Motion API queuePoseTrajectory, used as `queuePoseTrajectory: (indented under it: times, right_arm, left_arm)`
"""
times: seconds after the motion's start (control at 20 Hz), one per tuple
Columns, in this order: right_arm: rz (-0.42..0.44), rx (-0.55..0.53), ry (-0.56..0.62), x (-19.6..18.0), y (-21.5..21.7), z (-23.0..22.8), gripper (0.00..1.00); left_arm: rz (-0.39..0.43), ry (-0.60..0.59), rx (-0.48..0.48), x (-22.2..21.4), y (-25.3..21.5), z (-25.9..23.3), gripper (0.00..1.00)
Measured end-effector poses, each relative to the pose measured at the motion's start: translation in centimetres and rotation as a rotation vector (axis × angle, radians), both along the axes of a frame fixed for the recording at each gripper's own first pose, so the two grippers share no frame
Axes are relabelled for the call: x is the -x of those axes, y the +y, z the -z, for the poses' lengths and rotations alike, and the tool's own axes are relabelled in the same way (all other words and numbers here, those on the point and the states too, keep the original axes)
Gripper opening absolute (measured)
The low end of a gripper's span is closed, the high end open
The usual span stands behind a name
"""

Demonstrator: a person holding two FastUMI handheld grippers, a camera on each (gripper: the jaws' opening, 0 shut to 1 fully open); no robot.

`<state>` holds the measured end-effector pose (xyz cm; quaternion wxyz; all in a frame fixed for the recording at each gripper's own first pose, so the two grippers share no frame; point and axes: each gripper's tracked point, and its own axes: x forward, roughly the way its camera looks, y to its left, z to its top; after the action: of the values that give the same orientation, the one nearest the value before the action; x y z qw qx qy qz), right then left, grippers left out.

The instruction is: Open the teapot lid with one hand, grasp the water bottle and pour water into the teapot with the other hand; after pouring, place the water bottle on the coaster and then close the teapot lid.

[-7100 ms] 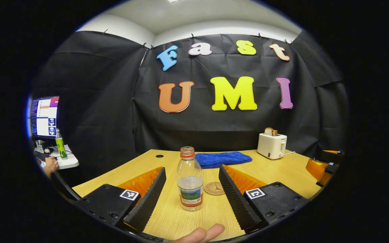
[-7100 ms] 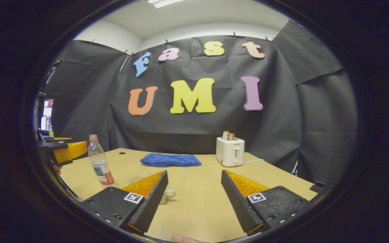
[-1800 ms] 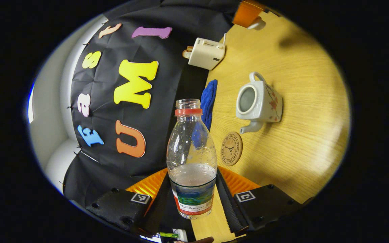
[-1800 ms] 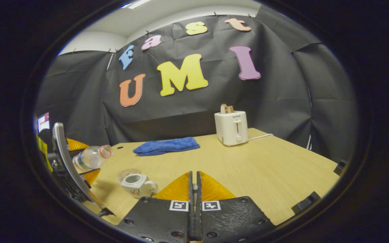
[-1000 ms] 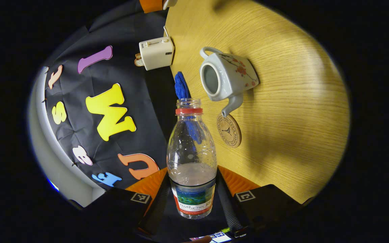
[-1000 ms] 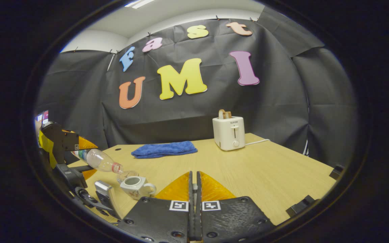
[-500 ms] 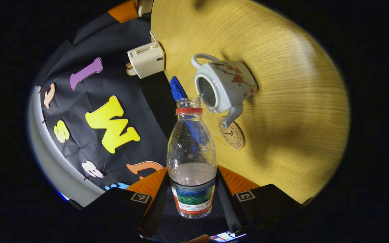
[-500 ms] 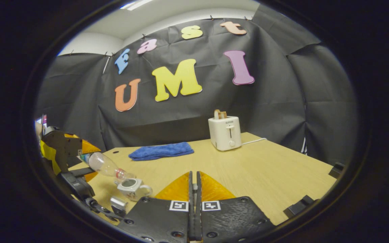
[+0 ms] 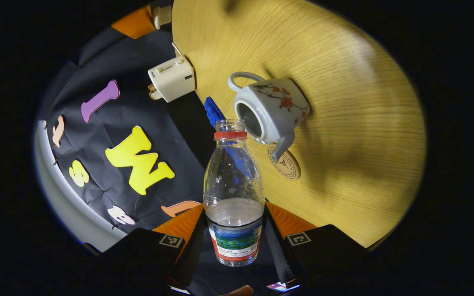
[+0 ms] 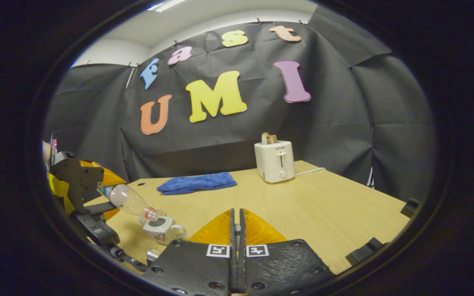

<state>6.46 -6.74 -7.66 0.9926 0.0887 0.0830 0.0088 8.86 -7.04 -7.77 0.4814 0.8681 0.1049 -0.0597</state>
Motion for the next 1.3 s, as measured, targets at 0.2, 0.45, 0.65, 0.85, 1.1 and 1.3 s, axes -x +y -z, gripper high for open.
queuePoseTrajectory:
  times: [0.2,0.45,0.65,0.85,1.1,1.3]
  right_arm:
    - [0.000,0.002,-0.001,0.0,0.0,-0.1,0.00]
    - [0.004,-0.011,0.010,0.0,-0.3,0.1,0.00]
    - [0.007,-0.015,0.006,0.1,-0.5,-0.1,0.00]
    - [0.009,-0.009,0.008,0.0,-0.4,-0.1,0.00]
    - [0.031,-0.025,-0.007,0.2,-1.3,-0.7,0.00]
    - [0.060,-0.015,-0.013,0.1,-2.3,-0.7,0.00]
  left_arm:
    - [0.006,-0.024,-0.042,0.0,0.1,-0.4,0.77]
    - [0.021,-0.025,-0.078,-0.2,-0.2,-0.6,0.76]
    - [0.016,-0.027,-0.076,-0.2,-0.1,-0.5,0.77]
    - [0.016,0.003,-0.015,-0.5,0.3,0.2,0.76]
    - [-0.010,0.074,0.265,-0.7,1.1,2.8,0.76]
    - [-0.036,0.119,0.529,-0.9,1.7,2.8,0.76]
